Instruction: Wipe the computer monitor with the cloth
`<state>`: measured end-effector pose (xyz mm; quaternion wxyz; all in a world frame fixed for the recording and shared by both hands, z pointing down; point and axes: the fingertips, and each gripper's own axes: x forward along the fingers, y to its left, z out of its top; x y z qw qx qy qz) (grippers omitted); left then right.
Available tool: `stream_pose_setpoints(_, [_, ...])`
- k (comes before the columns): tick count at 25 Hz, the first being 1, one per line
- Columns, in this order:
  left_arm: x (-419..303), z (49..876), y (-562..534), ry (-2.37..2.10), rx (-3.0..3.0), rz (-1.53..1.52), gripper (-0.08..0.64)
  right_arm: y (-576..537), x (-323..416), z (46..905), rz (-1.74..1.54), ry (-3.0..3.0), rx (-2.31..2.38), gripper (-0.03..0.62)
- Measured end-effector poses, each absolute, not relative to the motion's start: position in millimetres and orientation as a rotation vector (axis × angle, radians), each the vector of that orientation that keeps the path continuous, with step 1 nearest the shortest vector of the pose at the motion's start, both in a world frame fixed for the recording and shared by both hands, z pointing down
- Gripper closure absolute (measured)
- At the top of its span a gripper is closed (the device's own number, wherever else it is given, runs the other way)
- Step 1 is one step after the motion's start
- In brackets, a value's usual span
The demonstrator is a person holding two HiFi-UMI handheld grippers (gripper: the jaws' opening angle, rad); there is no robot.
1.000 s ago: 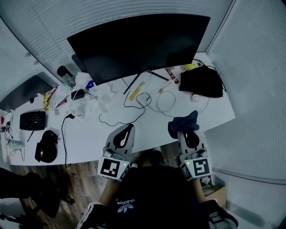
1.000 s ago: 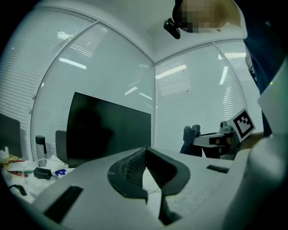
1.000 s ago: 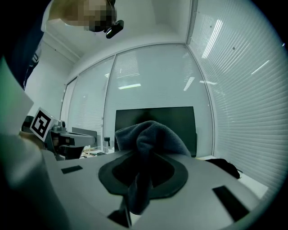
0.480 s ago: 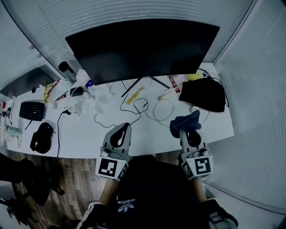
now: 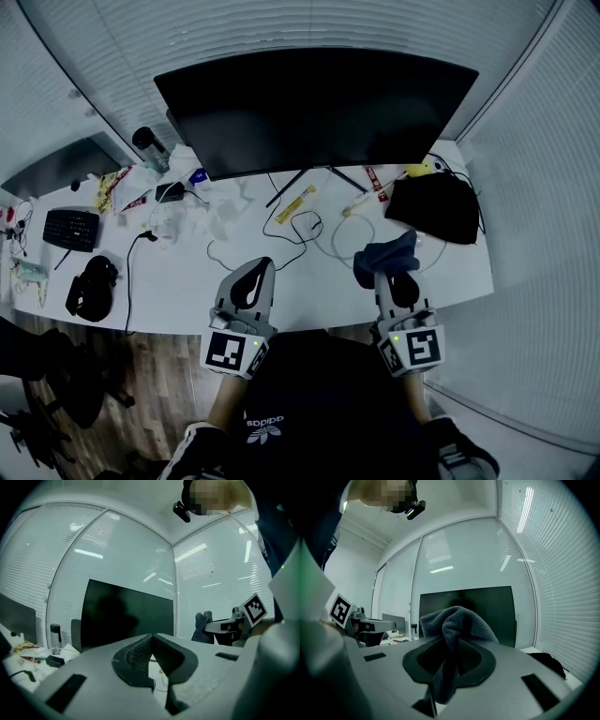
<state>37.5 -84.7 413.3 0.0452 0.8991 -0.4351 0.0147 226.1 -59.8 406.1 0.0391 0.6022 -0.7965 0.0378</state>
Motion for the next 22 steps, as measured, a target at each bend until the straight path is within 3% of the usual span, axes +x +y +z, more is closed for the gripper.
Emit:
stream_pose_setpoints(9, [-1.7, 398.9, -102.2, -1.372, 2.778, 0.022, 0.555, -96.0, 163.8, 373.7, -0.009, -2.559, 1.744, 0.545])
stream_pose_setpoints(22, [-42.4, 370.9, -110.4, -1.489, 2.773, -0.110, 0.555, -182.4, 65.1, 251.8, -0.421, -2.784, 1.598, 0.545])
